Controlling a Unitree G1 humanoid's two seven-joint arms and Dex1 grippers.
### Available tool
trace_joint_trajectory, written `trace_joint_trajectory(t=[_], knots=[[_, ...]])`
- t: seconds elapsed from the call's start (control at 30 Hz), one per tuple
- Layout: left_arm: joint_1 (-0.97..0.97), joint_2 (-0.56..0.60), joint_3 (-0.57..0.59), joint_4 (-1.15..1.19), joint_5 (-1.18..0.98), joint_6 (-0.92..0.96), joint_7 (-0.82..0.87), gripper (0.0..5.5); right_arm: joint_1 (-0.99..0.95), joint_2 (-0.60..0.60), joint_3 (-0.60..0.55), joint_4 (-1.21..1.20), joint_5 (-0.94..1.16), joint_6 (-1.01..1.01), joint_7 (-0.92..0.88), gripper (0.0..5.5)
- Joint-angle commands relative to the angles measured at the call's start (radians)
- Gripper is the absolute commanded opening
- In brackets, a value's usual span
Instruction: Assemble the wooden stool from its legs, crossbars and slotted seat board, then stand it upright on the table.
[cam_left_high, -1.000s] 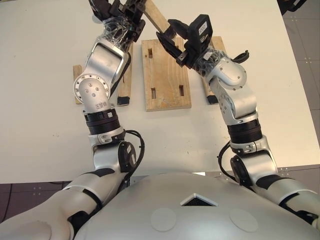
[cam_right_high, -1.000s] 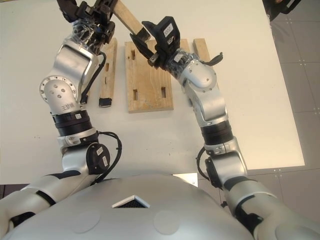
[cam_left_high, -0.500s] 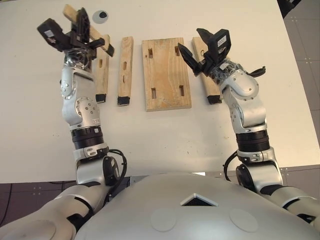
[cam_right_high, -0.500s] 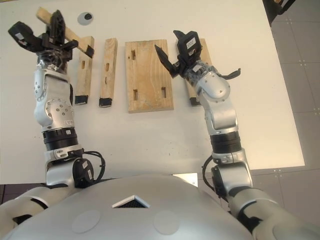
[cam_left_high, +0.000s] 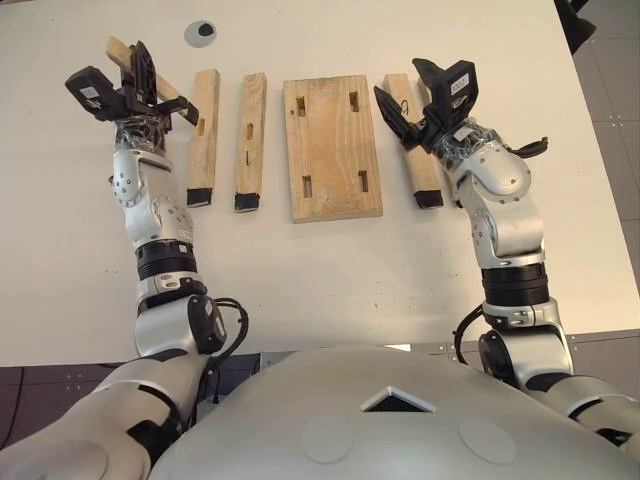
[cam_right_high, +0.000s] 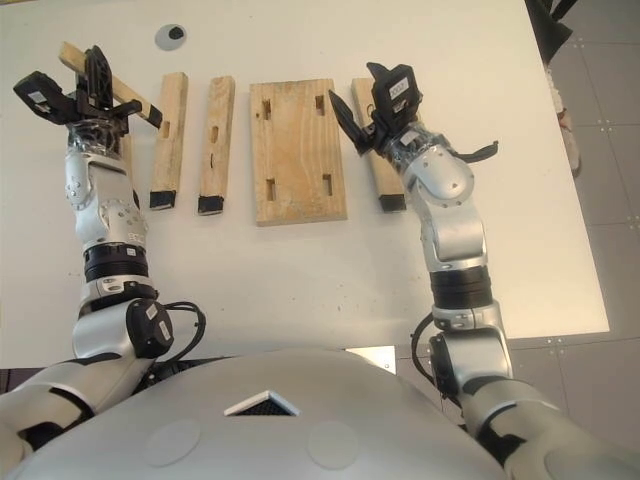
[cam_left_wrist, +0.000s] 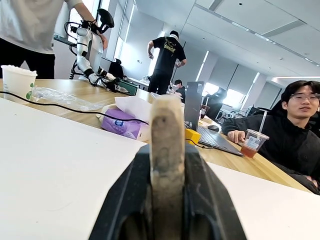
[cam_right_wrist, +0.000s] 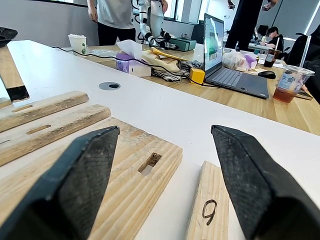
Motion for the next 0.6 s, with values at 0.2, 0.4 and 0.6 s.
trace_joint_trajectory(t=[0.2, 0.4, 0.6], knots=[[0.006, 0.016, 0.026, 0.11, 0.021, -0.083, -0.008, 0.38, -0.01, -0.019, 0.005, 0.014, -0.02, 0.012, 0.012, 3.38], [0.055, -0.018, -0.033, 0.127, 0.095, -0.129, 0.01, 0.38, -0.023, -0.027, 0.0, 0.031, -0.031, 0.01, 0.026, 3.38], [0.111, -0.02, -0.063, 0.292, 0.178, -0.3, 0.022, 0.38, -0.034, -0.026, -0.003, 0.043, -0.042, 0.006, 0.028, 3.38]])
